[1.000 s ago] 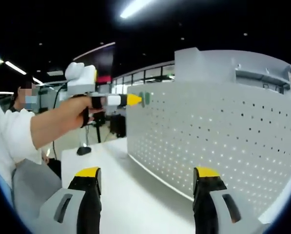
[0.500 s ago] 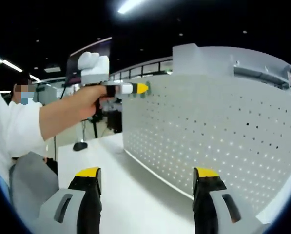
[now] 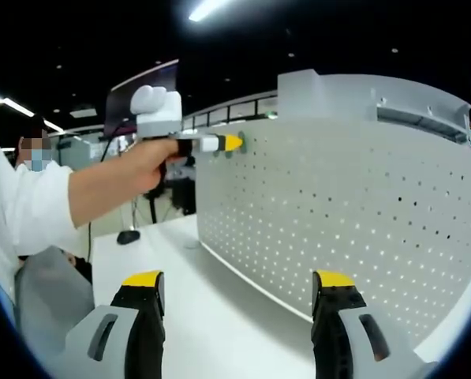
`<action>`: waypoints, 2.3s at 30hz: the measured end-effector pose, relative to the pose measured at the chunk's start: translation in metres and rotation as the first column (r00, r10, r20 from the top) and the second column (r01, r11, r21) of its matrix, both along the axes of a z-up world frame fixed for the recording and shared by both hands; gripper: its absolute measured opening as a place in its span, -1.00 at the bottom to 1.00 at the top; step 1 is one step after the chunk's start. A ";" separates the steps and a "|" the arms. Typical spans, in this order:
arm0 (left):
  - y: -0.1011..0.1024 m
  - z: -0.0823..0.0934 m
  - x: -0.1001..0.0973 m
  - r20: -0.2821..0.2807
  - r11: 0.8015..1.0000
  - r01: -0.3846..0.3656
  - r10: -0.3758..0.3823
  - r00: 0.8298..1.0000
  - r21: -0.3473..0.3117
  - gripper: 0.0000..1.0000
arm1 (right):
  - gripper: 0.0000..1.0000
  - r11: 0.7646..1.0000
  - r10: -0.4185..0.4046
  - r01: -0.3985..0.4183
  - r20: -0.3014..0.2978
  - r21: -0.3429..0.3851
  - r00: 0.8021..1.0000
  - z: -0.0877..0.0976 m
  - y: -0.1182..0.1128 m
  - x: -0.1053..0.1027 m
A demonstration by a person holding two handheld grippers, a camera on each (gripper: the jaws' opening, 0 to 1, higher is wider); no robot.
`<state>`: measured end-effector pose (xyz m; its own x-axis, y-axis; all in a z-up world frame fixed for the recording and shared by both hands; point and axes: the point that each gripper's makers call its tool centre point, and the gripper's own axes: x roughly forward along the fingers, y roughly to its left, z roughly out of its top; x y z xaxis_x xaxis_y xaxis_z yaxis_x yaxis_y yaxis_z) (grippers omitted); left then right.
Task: Insert the hook assembly into the mounting plate slot until the hook locks in place.
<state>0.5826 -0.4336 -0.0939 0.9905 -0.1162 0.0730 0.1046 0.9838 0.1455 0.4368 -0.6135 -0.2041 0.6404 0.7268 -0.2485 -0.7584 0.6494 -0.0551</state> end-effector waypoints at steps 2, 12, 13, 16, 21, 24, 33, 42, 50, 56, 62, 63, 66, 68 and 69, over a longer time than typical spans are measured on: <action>0.001 0.000 0.000 0.001 1.000 0.000 0.000 1.000 -0.002 -0.94 | 0.53 1.000 0.001 -0.001 0.004 0.002 1.000 0.001 0.000 0.000; 0.000 0.002 0.003 0.011 1.000 -0.010 0.010 1.000 0.017 -0.94 | 0.52 1.000 0.010 -0.010 0.000 0.008 1.000 -0.001 0.002 0.000; 0.000 0.002 0.003 0.013 1.000 -0.011 0.011 1.000 0.022 -0.94 | 0.51 1.000 0.010 -0.010 0.000 0.009 1.000 0.000 0.001 0.000; -0.001 0.001 0.003 0.021 0.999 -0.014 0.013 1.000 0.042 -0.94 | 0.50 1.000 0.008 -0.008 -0.004 0.005 1.000 -0.002 0.000 0.001; -0.002 0.001 0.003 0.040 0.998 -0.019 0.017 0.999 0.061 -0.94 | 0.49 1.000 0.009 -0.009 -0.010 0.003 1.000 -0.005 0.001 0.001; -0.002 -0.001 0.002 0.051 0.998 -0.023 0.020 0.998 0.056 -0.94 | 0.49 1.000 0.013 -0.013 -0.008 0.000 1.000 -0.004 0.001 0.001; 0.001 -0.005 0.002 0.082 0.999 -0.040 0.038 0.996 0.025 -0.94 | 0.49 1.000 0.023 -0.023 0.009 -0.014 1.000 0.001 0.006 0.003; -0.001 -0.003 0.004 0.117 0.998 -0.051 0.045 0.992 0.047 -0.94 | 0.48 1.000 0.020 -0.020 0.002 -0.024 1.000 -0.004 0.004 0.002; -0.002 -0.006 0.007 0.123 0.993 -0.075 0.063 0.990 0.092 -0.94 | 0.48 1.000 0.010 -0.010 -0.002 -0.019 1.000 -0.005 0.000 0.005; -0.002 -0.009 0.009 0.129 0.989 -0.087 0.071 0.989 0.122 -0.93 | 0.48 1.000 0.014 -0.014 -0.007 -0.026 1.000 -0.008 0.000 0.004; -0.001 -0.009 0.009 0.131 0.989 -0.080 0.063 0.989 0.126 -0.93 | 0.47 1.000 0.008 -0.008 -0.005 -0.019 1.000 -0.007 -0.002 0.004; -0.001 -0.009 0.009 0.131 0.989 -0.079 0.063 0.989 0.123 -0.93 | 0.47 1.000 0.007 -0.007 -0.006 -0.020 1.000 -0.008 -0.002 0.004; -0.001 -0.009 0.009 0.124 0.992 -0.073 0.059 0.990 0.104 -0.92 | 0.47 1.000 0.005 -0.005 -0.005 -0.021 1.000 -0.007 -0.002 0.004; 0.000 -0.009 0.010 0.113 0.993 -0.065 0.053 0.992 0.102 -0.91 | 0.48 1.000 0.005 -0.005 -0.004 -0.017 1.000 -0.007 -0.002 0.004; 0.000 -0.009 0.011 0.108 0.993 -0.061 0.051 0.993 0.096 -0.90 | 0.48 1.000 0.005 -0.005 -0.006 -0.018 1.000 -0.008 -0.002 0.004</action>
<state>0.5934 -0.4337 -0.1029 0.9831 -0.0727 0.1681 0.0288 0.9678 0.2500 0.4410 -0.6152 -0.2118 0.6350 0.7256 -0.2650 -0.7622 0.6443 -0.0622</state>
